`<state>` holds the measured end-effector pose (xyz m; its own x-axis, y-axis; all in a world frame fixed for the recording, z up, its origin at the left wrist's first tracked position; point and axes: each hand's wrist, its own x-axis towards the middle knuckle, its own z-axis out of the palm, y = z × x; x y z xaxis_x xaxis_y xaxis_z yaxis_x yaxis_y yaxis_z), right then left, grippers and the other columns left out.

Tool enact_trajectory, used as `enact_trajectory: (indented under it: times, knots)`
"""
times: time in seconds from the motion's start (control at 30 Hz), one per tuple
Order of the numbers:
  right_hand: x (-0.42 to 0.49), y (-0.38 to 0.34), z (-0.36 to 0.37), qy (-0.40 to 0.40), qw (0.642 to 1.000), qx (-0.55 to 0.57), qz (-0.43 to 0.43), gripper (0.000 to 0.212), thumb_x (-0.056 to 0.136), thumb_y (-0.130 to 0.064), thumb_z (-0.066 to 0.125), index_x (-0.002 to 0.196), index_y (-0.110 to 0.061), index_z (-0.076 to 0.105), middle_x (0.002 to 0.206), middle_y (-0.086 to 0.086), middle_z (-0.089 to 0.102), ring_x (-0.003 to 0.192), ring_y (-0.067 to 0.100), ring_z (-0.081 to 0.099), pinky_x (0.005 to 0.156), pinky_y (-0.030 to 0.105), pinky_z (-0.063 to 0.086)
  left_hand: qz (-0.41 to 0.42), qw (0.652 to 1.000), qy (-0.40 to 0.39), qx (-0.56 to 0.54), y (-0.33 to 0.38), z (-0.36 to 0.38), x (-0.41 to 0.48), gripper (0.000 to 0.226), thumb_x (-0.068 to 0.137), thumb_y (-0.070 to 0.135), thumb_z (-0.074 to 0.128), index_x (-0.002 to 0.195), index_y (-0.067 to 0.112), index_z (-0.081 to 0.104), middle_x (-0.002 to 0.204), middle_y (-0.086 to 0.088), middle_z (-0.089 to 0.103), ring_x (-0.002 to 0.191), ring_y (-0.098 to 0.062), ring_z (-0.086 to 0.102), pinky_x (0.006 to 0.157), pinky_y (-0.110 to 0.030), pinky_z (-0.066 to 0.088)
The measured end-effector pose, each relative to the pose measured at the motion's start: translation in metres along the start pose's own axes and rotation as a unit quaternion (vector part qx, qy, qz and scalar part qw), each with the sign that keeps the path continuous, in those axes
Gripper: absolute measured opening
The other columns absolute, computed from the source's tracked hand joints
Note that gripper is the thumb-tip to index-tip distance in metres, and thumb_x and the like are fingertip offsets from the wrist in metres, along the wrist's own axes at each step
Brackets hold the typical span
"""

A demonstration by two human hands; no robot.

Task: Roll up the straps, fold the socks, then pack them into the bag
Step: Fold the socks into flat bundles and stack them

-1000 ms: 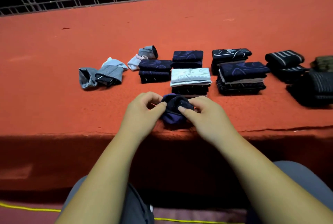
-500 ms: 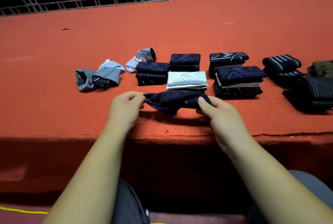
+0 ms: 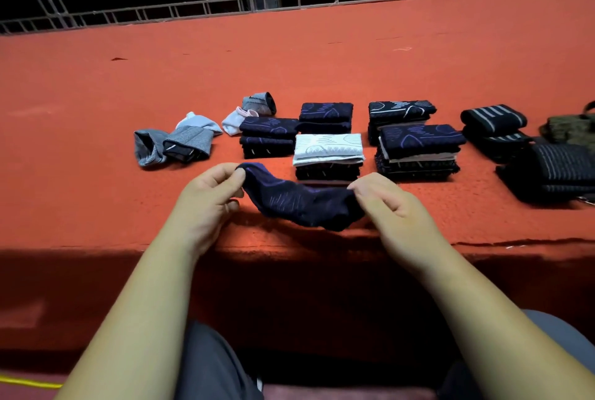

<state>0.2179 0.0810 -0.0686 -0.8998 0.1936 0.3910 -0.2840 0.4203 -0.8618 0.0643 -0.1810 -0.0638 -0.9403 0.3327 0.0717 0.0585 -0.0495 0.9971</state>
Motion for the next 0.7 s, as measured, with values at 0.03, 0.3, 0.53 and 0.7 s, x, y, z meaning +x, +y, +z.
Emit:
enact_trajectory:
  times: [0.03,0.3,0.53,0.7]
  knots:
    - [0.000,0.000,-0.001,-0.017,1.000,0.022,0.016,0.062,0.107,-0.055,0.039,0.081,-0.011,0.074,0.099,0.000,0.071,0.098,0.016,0.066,0.089,0.025,0.046,0.011,1.000,-0.009,0.013,-0.001,0.001,-0.002,0.015,0.105,0.019,0.062,0.108,0.020,0.077,0.081,0.003,0.060,0.066,-0.005,0.045,0.056,-0.017,0.035]
    - [0.019,0.004,0.026,-0.104,0.972,-0.205,0.053,0.042,0.097,-0.063,0.061,0.083,-0.027,0.076,0.082,-0.011,0.073,0.084,0.008,0.067,0.084,0.038,0.054,0.050,0.994,-0.056,0.081,0.003,0.004,-0.013,0.024,0.101,0.002,0.064,0.101,0.024,0.074,0.090,0.004,0.069,0.071,-0.007,0.053,0.061,-0.023,0.040]
    - [0.021,-0.008,0.055,-0.155,0.937,-0.306,0.071,0.063,0.072,-0.090,0.055,0.090,-0.034,0.076,0.096,-0.012,0.065,0.106,0.020,0.054,0.097,0.044,0.043,0.062,0.986,-0.016,0.154,0.002,0.008,-0.012,0.018,0.098,0.004,0.068,0.107,0.018,0.075,0.088,0.007,0.076,0.069,-0.006,0.058,0.064,-0.028,0.044]
    - [0.022,-0.002,0.057,-0.138,0.954,-0.255,0.074,0.031,0.087,-0.058,0.075,0.079,-0.030,0.067,0.096,-0.015,0.066,0.106,0.017,0.055,0.103,0.045,0.041,0.142,0.971,-0.028,0.191,0.004,0.009,-0.014,0.048,0.091,-0.008,0.070,0.111,0.036,0.068,0.108,0.008,0.070,0.089,-0.015,0.059,0.082,-0.037,0.048]
